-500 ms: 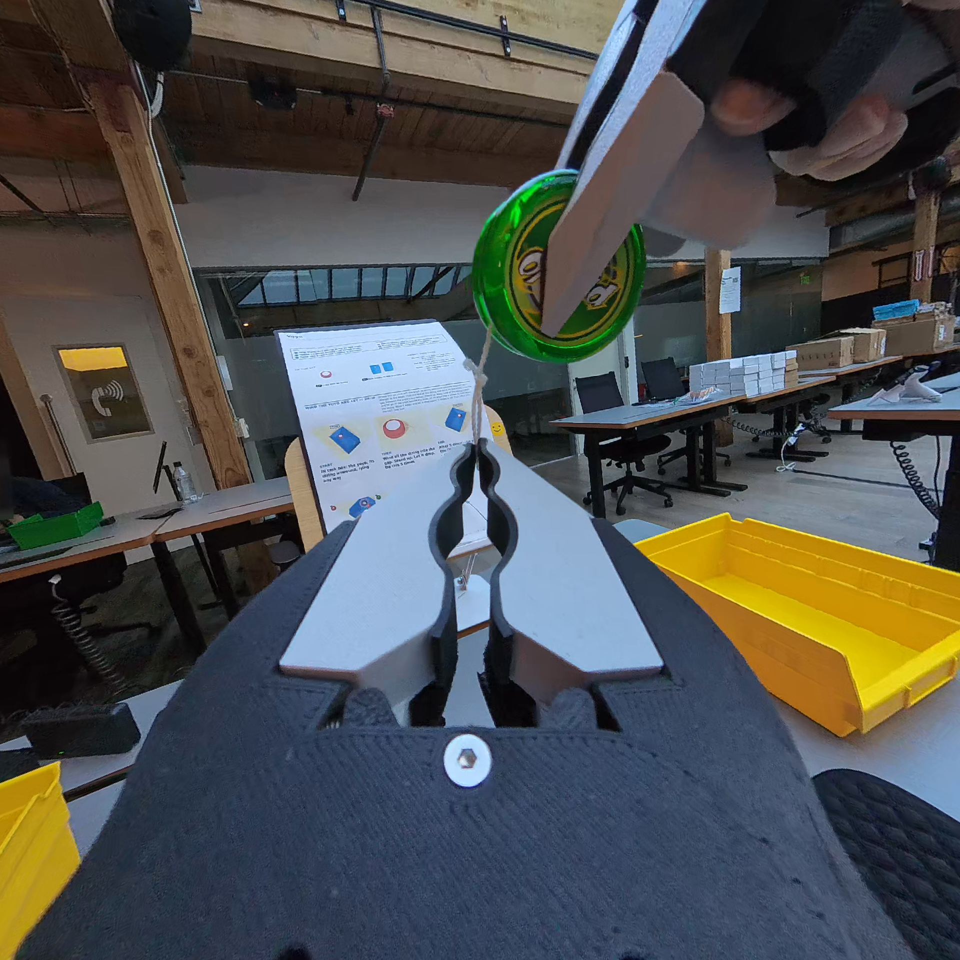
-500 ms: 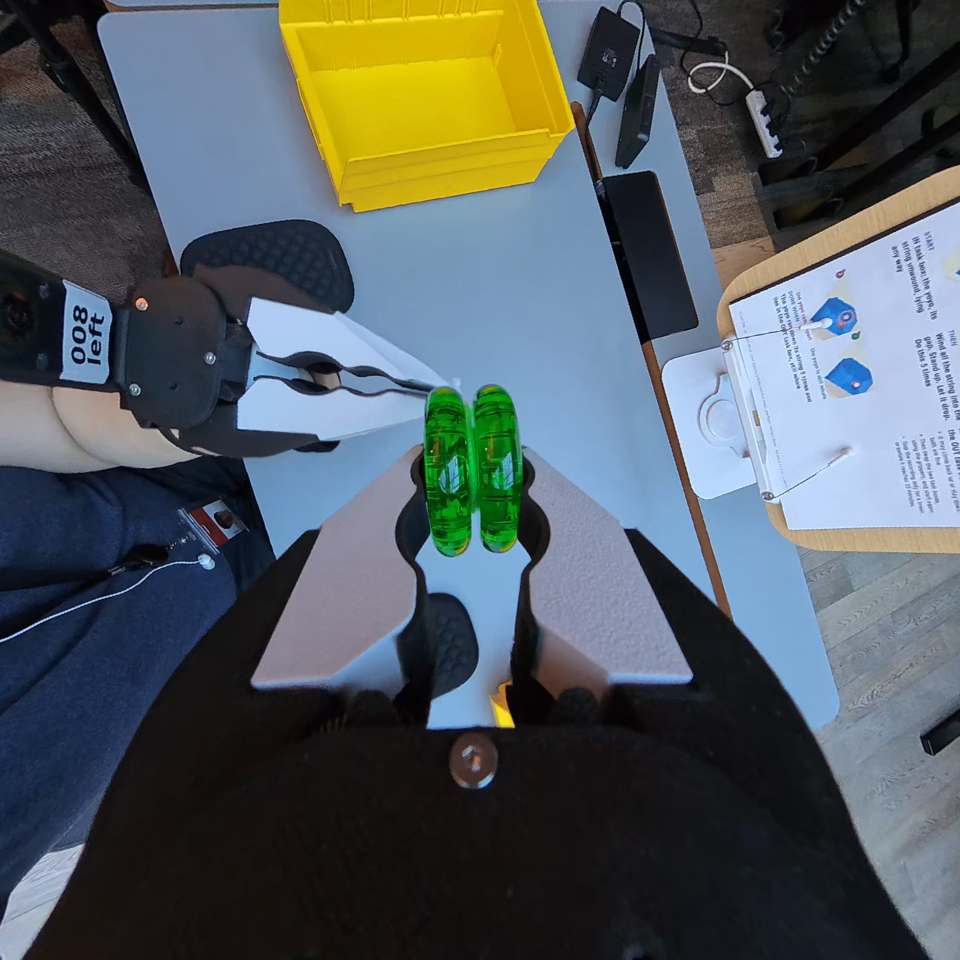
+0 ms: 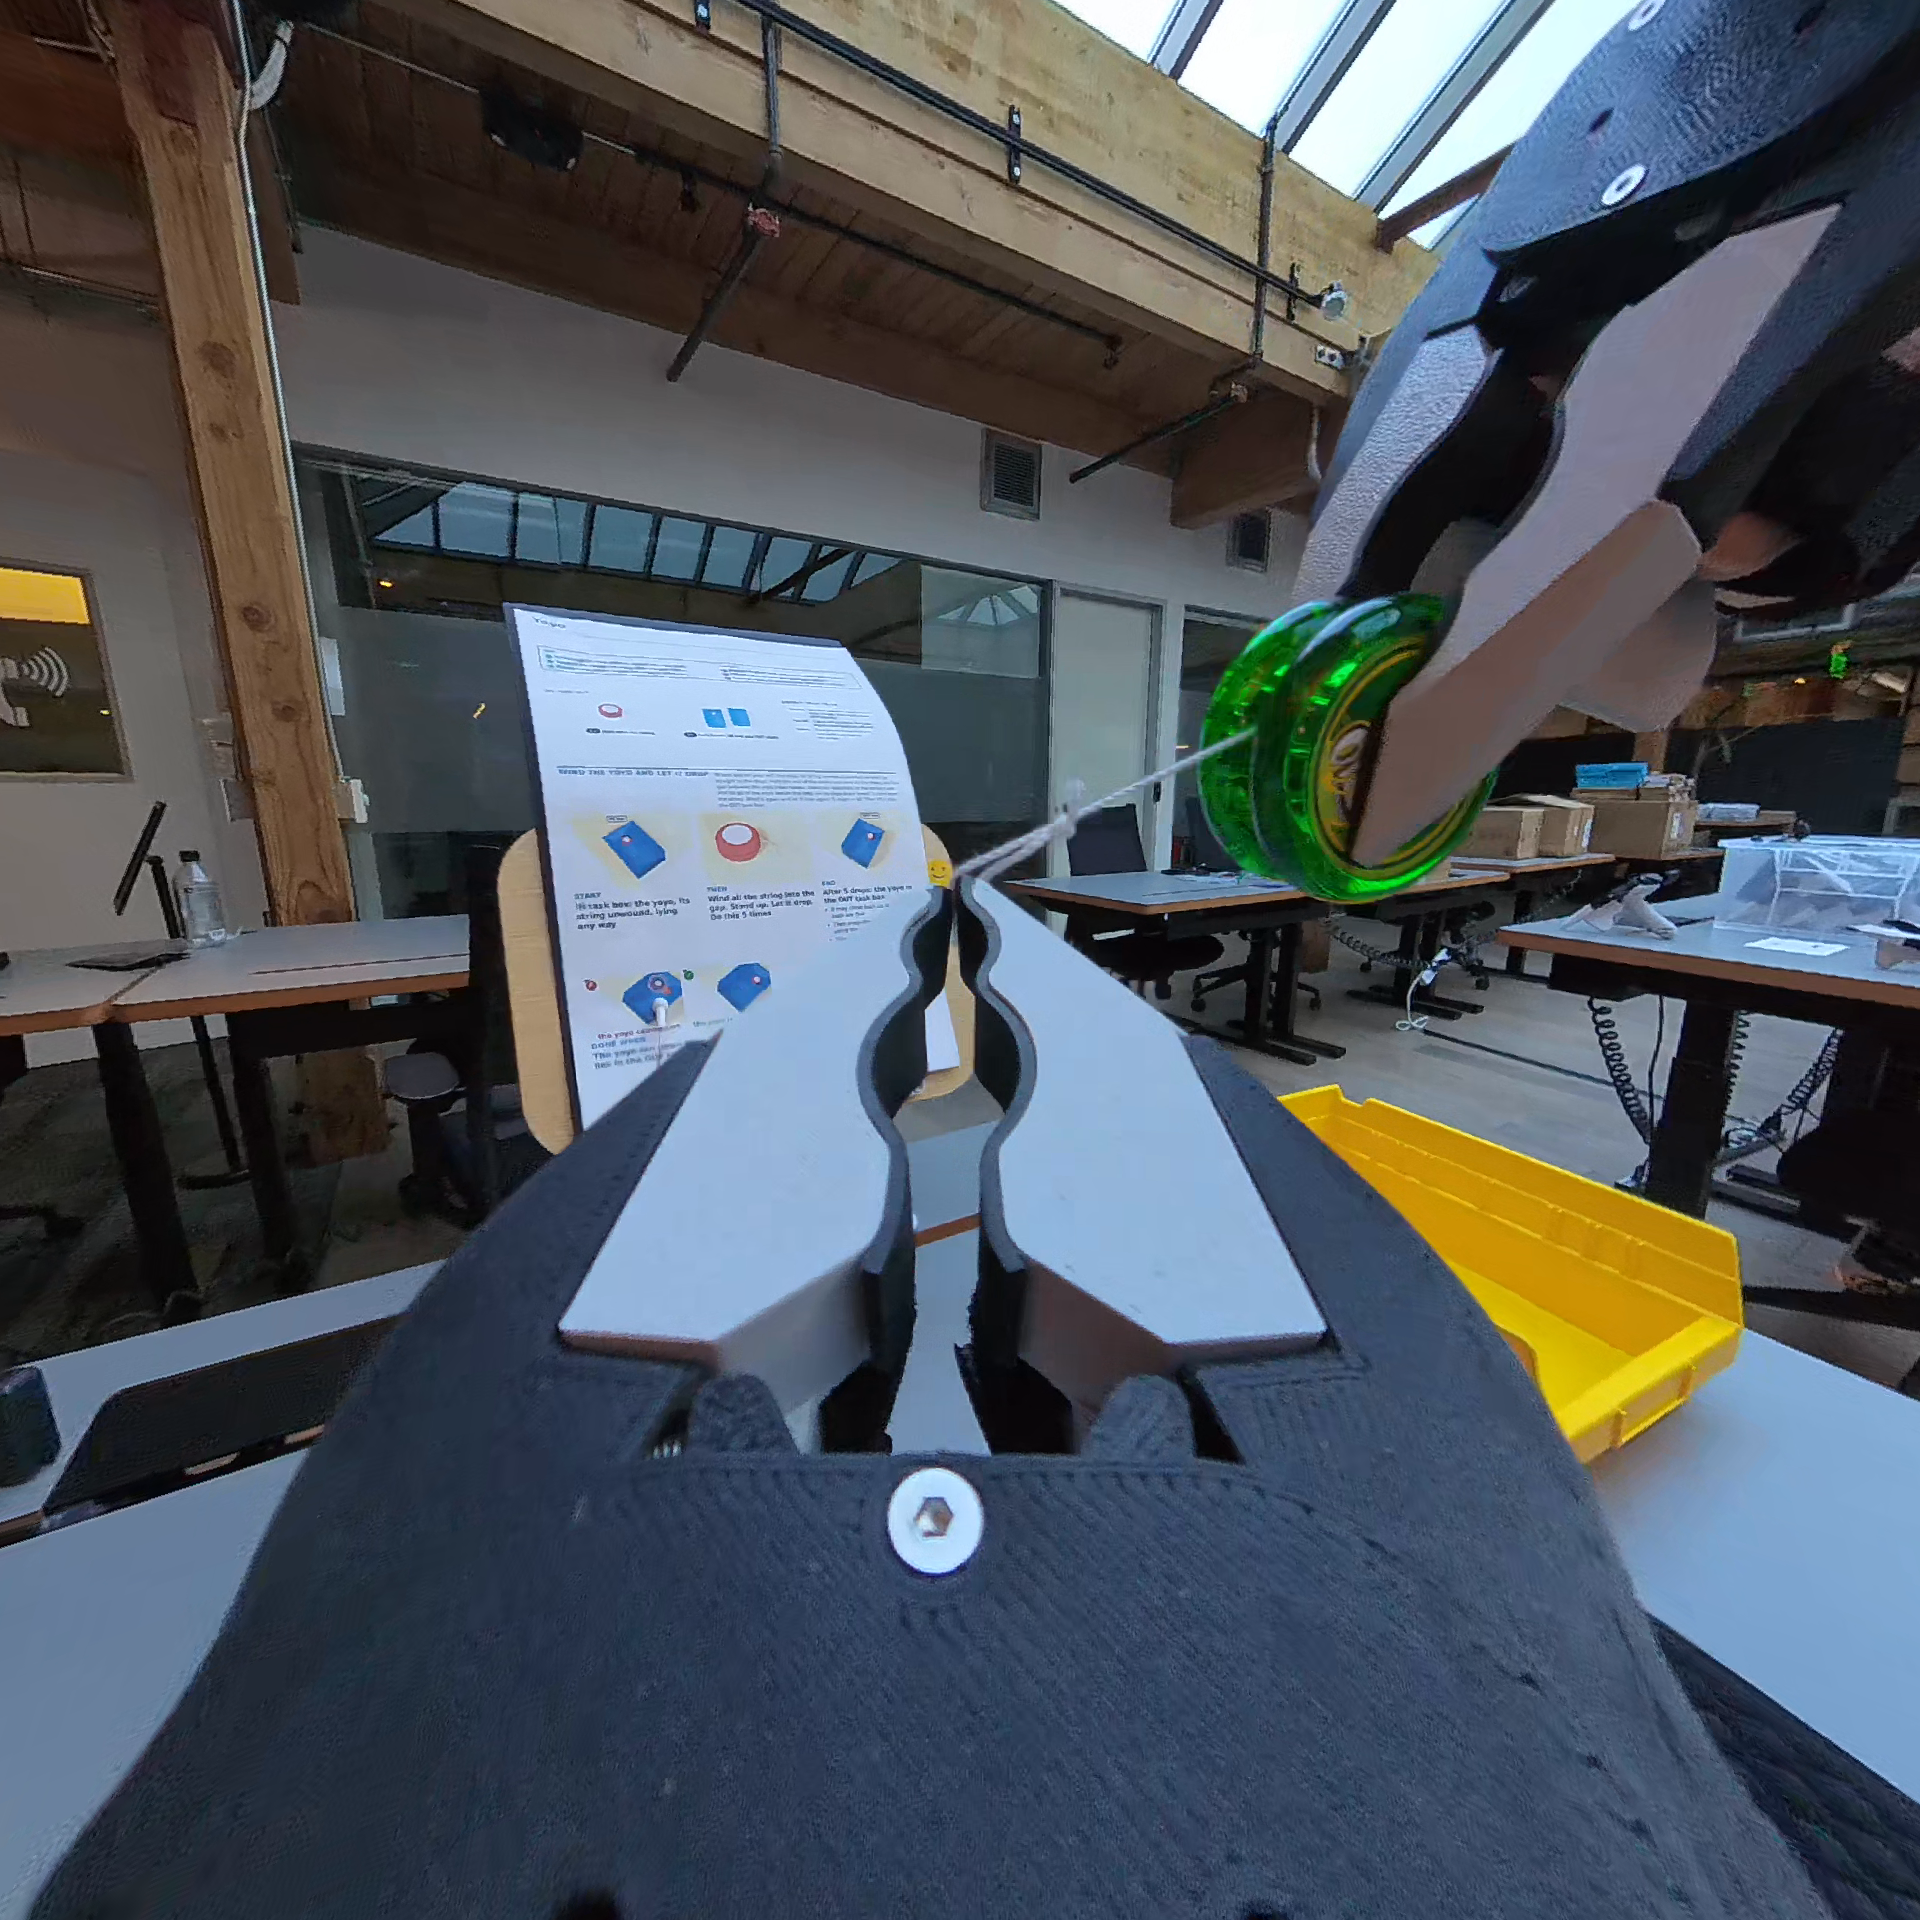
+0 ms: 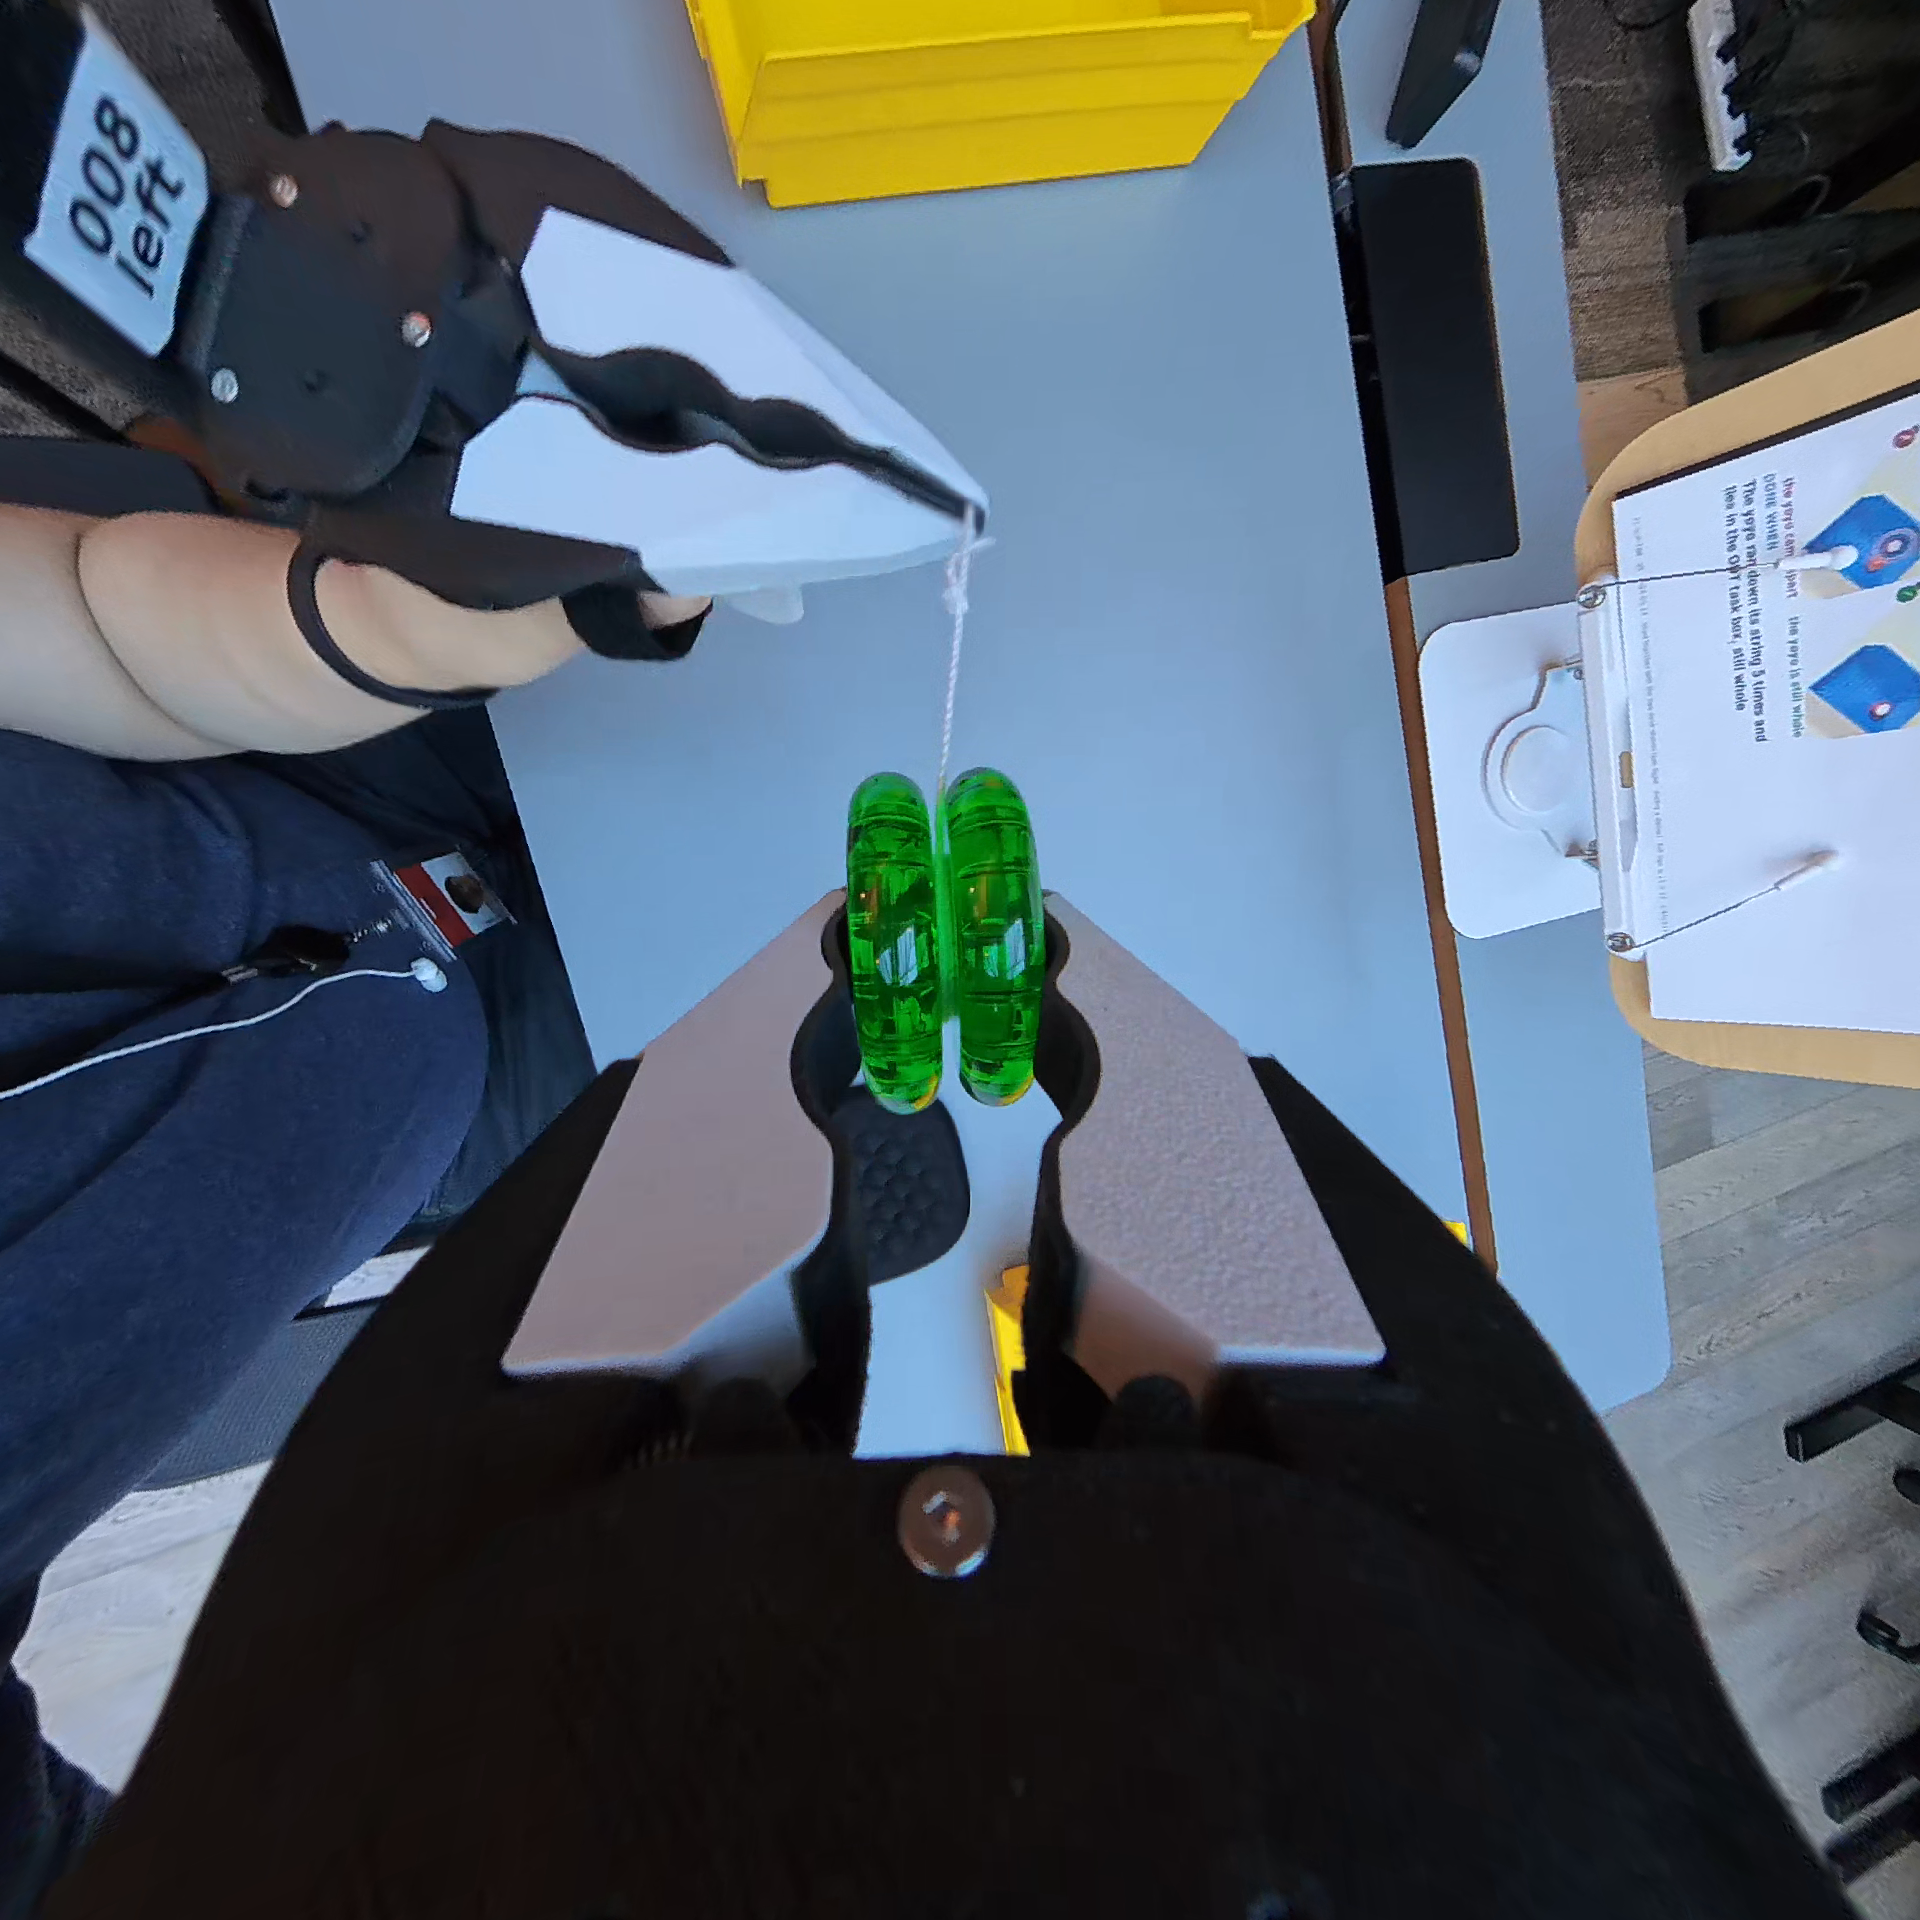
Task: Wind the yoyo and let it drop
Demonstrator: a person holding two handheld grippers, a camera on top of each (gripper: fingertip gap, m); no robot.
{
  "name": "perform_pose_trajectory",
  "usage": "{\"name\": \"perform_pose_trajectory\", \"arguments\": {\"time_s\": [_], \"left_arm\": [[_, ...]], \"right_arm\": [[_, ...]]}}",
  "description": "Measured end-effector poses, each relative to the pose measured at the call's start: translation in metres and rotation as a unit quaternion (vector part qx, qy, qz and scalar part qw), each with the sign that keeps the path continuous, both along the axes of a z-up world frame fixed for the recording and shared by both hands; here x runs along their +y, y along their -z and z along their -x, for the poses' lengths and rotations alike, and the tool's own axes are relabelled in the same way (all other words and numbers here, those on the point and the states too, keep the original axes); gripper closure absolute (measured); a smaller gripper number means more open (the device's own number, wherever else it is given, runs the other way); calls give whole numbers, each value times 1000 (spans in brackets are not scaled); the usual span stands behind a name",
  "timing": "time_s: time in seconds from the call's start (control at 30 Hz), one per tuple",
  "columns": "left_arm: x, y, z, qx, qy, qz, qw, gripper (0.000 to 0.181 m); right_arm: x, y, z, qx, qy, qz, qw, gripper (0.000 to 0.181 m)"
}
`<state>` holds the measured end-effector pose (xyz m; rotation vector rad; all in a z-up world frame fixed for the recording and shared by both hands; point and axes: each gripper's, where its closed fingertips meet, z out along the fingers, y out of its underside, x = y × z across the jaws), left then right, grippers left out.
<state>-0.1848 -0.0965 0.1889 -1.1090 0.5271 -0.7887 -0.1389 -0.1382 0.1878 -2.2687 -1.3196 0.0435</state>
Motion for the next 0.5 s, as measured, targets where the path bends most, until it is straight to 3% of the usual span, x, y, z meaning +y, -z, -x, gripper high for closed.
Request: {"name": "perform_pose_trajectory", "arguments": {"time_s": [0.23, 0.5], "left_arm": [[-2, 0, 1, -23, 24, 2, 999, 181], [-9, -3, 6, -62, 41, -21, 997, 179]], "right_arm": [[-27, 24, 16, -25, -52, 32, 998, 154], [-26, 17, 39, -57, -106, -89, 989, 154]]}}
